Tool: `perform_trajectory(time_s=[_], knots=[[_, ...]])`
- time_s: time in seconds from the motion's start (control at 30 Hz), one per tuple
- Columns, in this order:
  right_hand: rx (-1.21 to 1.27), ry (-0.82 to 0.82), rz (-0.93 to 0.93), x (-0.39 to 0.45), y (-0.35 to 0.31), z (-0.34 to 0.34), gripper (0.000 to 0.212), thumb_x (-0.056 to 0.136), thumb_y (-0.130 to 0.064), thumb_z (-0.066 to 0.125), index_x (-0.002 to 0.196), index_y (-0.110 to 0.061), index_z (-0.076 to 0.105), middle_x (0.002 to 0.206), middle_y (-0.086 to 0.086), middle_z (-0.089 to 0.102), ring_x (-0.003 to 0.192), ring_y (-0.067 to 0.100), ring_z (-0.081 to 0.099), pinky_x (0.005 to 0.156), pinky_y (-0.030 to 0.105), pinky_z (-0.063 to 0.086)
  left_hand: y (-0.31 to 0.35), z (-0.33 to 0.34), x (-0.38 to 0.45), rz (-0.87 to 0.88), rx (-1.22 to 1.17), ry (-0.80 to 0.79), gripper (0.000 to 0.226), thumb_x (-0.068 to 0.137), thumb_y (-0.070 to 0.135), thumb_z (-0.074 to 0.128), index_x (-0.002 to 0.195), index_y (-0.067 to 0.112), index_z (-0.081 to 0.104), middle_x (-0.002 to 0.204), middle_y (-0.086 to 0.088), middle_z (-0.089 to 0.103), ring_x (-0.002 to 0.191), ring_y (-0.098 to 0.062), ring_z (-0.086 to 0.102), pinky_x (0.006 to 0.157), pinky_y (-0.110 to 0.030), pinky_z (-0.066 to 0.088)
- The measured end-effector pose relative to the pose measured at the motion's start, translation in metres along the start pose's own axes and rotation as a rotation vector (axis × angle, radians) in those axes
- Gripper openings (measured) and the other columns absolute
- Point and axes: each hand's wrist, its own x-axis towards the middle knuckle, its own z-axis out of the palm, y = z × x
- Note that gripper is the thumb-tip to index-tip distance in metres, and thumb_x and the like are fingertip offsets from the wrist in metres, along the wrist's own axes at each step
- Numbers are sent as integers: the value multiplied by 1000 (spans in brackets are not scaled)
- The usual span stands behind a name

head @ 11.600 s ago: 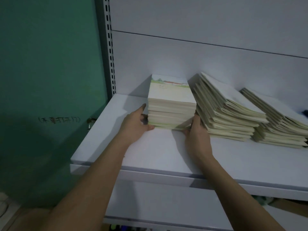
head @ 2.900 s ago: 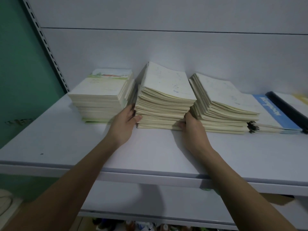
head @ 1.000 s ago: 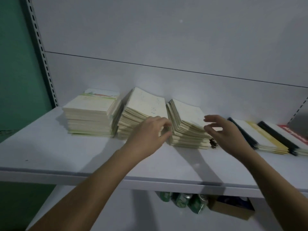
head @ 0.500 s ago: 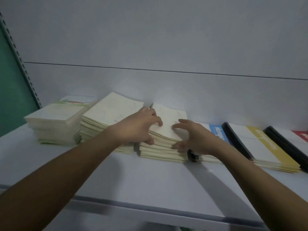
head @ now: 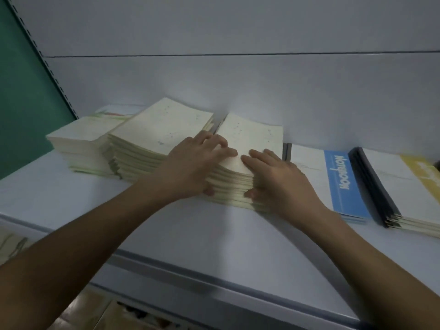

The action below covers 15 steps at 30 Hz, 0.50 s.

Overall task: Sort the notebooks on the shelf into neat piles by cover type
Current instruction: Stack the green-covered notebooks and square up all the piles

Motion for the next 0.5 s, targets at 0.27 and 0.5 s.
perform_trajectory(time_s=[0.27, 0.5], knots=[[-8, -21, 10, -14, 4, 11, 99, 59, -43, 88, 143, -16, 42, 146, 12, 44, 135, 36, 39, 102, 52, 39, 5, 18, -27, -39, 57, 98, 111, 38, 46, 93, 136, 18, 47, 136, -14, 50, 124, -34, 42, 91, -49, 47], [22, 28, 82, -10, -1, 17, 98, 54, -26, 91, 141, -17, 46, 144, 12, 46, 133, 38, 40, 99, 51, 39, 8, 27, -26, -109, 99, 196, 105, 40, 38, 92, 135, 21, 52, 135, -9, 52, 123, -32, 45, 96, -44, 37]])
